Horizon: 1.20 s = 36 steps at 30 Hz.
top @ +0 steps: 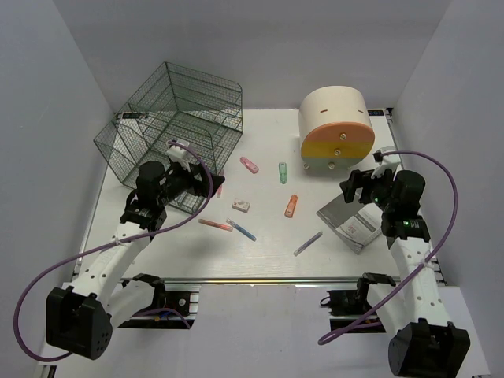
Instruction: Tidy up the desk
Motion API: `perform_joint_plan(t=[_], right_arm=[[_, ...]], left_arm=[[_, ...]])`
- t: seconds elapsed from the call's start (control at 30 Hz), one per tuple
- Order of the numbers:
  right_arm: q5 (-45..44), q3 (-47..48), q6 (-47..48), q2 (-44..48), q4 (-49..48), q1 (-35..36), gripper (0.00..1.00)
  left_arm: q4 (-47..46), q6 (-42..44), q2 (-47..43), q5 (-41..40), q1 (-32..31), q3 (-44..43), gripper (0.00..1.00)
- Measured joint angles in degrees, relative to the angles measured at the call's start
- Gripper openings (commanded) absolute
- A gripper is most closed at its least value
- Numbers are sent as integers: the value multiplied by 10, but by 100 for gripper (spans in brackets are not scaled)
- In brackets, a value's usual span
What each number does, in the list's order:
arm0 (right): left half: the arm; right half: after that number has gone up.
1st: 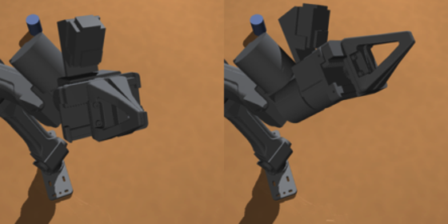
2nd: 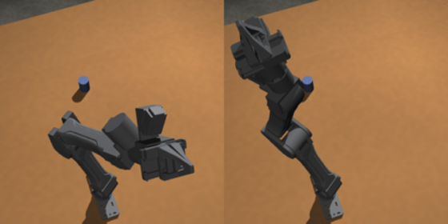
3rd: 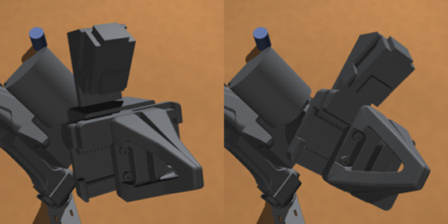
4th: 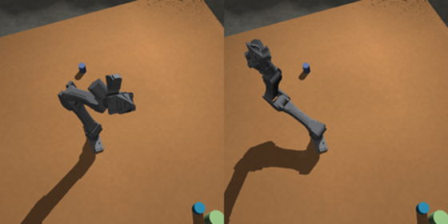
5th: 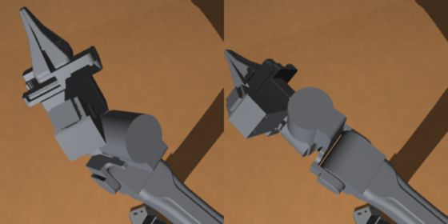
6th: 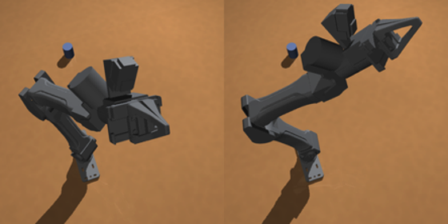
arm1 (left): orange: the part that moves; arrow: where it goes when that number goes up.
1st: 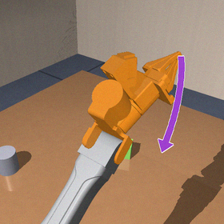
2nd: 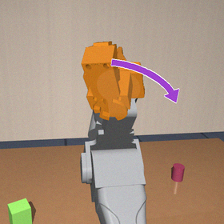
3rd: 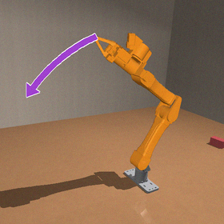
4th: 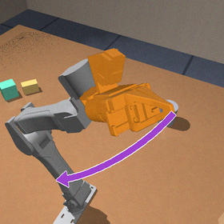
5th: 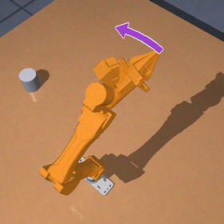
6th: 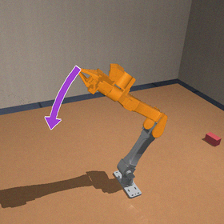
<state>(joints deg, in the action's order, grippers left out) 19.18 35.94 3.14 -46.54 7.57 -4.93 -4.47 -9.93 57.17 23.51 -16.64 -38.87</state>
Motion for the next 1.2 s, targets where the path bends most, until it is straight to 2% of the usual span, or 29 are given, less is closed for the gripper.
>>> perform_joint_plan(t=[0.2,0.27,0.3,0.33,0.4,0.43,0.5,0.53,0.57,0.6,0.63,0.67,0.7,0.73,0.77,0.8,0.87,0.9,0.93,1.0,1.07,1.2], right_arm=[[12,-2,49,16,1,-2,89],[32,-2,90,18,10,-2,89],[42,-1,113,18,25,-2,89],[47,1,129,18,36,-2,89],[48,19,160,14,77,0,89],[44,36,173,10,98,1,89],[24,76,196,2,128,1,89],[12,101,211,-4,140,1,89],[2,123,223,-10,151,1,89],[-1,141,234,-14,157,1,89],[0,159,245,-20,166,1,89],[5,172,248,-26,171,1,89],[13,178,249,-30,170,1,86],[26,179,244,-33,166,1,76],[37,178,236,-39,164,1,43],[50,178,218,-49,157,1,34],[73,180,162,-85,133,2,23],[79,184,136,-105,122,2,24],[82,193,103,-134,113,2,34],[83,210,40,-183,92,2,39],[82,217,-14,-216,68,2,48],[80,218,-96,-255,25,2,56]], left_arm=[[0,-5,-2,1,0,0,98],[0,-8,-4,1,0,0,93],[0,-10,-4,1,0,0,87],[0,-13,-5,1,0,0,68],[0,-19,-5,2,0,0,39],[-1,-23,-5,3,0,0,18],[0,-25,-4,10,0,-2,8],[0,-26,-4,12,0,-3,8],[-1,-27,-3,15,0,-3,13],[-1,-28,-3,16,0,-3,23],[-1,-28,-3,17,0,-3,37],[-1,-26,-3,18,0,-3,62],[0,-29,-3,19,0,-4,68],[0,-32,-3,21,0,-4,71],[0,-33,-3,22,0,-4,74],[0,-34,-4,23,0,-4,75],[0,-36,-4,23,0,-4,76],[0,-36,-4,23,0,-4,76],[0,-36,-4,23,0,-4,76],[1,-35,-4,23,0,-4,76],[2,-35,-4,23,0,-4,77],[2,-35,-4,23,0,-4,77]])
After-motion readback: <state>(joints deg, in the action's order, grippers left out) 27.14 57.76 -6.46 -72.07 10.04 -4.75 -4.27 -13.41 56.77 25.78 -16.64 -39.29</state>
